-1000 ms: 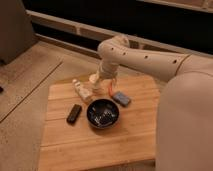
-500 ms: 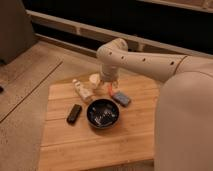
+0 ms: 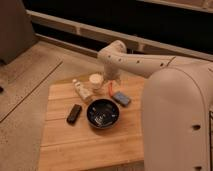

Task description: Drag the pepper across the table

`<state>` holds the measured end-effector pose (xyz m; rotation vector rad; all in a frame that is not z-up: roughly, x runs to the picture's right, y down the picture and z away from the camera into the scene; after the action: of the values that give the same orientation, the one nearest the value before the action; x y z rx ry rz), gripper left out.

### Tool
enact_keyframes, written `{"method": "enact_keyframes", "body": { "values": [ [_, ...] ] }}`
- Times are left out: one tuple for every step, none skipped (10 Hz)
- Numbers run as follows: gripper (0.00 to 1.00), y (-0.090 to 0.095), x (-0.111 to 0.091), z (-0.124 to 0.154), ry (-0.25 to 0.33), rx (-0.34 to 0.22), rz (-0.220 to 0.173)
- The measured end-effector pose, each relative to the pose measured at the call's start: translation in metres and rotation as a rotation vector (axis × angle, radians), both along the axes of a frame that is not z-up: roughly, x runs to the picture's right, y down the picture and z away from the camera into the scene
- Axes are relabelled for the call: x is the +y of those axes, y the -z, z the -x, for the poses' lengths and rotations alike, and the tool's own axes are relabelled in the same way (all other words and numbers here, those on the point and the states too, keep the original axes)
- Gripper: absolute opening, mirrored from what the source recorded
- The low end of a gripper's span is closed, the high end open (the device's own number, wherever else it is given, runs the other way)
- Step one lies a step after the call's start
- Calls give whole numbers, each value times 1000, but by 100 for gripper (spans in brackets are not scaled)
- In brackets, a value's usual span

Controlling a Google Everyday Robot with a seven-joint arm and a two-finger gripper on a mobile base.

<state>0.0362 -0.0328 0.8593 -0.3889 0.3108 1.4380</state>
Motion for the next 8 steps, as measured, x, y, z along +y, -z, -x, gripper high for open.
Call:
{"method": "enact_keyframes", "body": {
  "values": [
    [65, -10, 2, -4, -7, -5, 8],
    [65, -27, 7, -16, -29, 2, 31],
    [65, -37, 10, -27, -45, 15, 47],
    [65, -48, 13, -39, -62, 33, 67],
    [65, -57, 15, -49, -67, 50, 88],
    [65, -65, 17, -55, -66, 64, 110],
    [65, -73, 18, -56, -58, 71, 126],
    [65, -82, 21, -51, -40, 69, 147]
  ]
}}
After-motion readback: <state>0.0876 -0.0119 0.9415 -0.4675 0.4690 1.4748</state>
